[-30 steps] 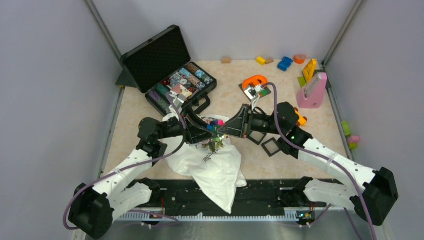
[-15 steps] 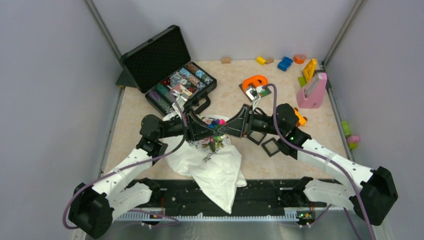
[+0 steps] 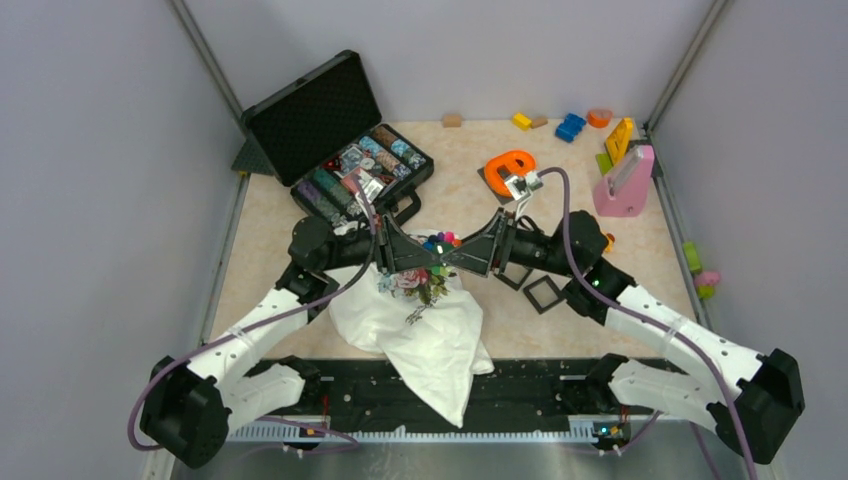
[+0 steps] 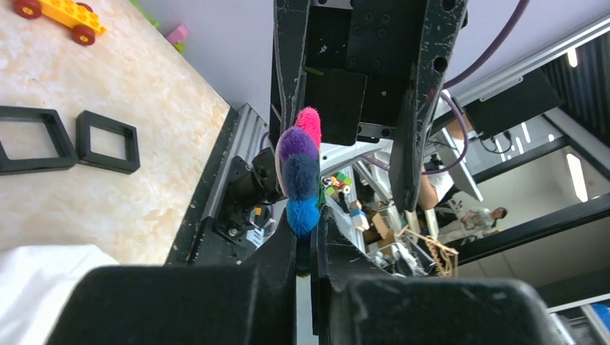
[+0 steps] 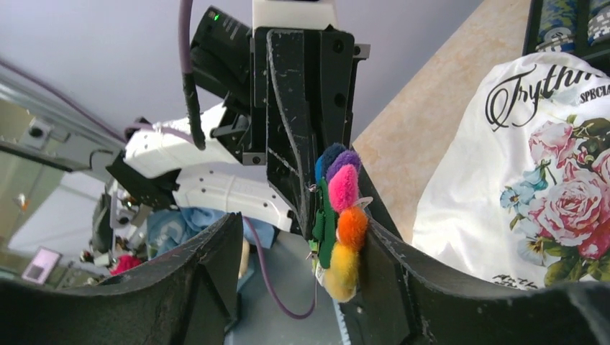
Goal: Remove the brooch from the garment
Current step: Close the brooch.
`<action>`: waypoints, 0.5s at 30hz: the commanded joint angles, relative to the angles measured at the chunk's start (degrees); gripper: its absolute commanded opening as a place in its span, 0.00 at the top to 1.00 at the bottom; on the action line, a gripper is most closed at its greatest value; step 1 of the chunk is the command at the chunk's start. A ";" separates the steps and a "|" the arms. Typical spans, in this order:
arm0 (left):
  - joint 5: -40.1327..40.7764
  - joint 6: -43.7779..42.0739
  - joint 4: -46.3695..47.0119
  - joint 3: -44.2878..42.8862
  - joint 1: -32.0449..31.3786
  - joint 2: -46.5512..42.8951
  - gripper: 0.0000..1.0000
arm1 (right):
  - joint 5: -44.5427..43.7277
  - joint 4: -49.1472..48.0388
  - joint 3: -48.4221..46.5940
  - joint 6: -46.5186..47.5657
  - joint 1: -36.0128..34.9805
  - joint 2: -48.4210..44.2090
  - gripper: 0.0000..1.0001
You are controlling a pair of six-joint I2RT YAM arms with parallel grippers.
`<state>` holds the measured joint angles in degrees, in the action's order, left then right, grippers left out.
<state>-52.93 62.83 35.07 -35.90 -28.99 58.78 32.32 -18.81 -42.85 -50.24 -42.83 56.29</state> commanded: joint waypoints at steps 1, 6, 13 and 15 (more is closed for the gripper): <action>-1.53 5.66 0.25 -2.10 -0.10 0.01 1.00 | -6.32 0.36 -1.29 -7.33 0.38 -2.33 0.44; -2.50 6.60 -0.07 -1.70 -0.13 0.14 1.00 | -9.97 1.77 0.43 -10.39 0.31 -3.26 0.54; -3.03 6.73 0.42 -1.86 -1.33 1.51 1.00 | -10.38 1.06 0.66 -11.77 0.29 -2.53 0.57; -2.98 6.61 0.44 -2.03 -1.73 1.93 1.00 | -10.31 1.82 0.29 -11.41 0.27 -2.19 0.58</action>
<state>-54.70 69.06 34.22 -35.90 -29.80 60.07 22.92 -16.01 -41.98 -60.69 -42.83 54.37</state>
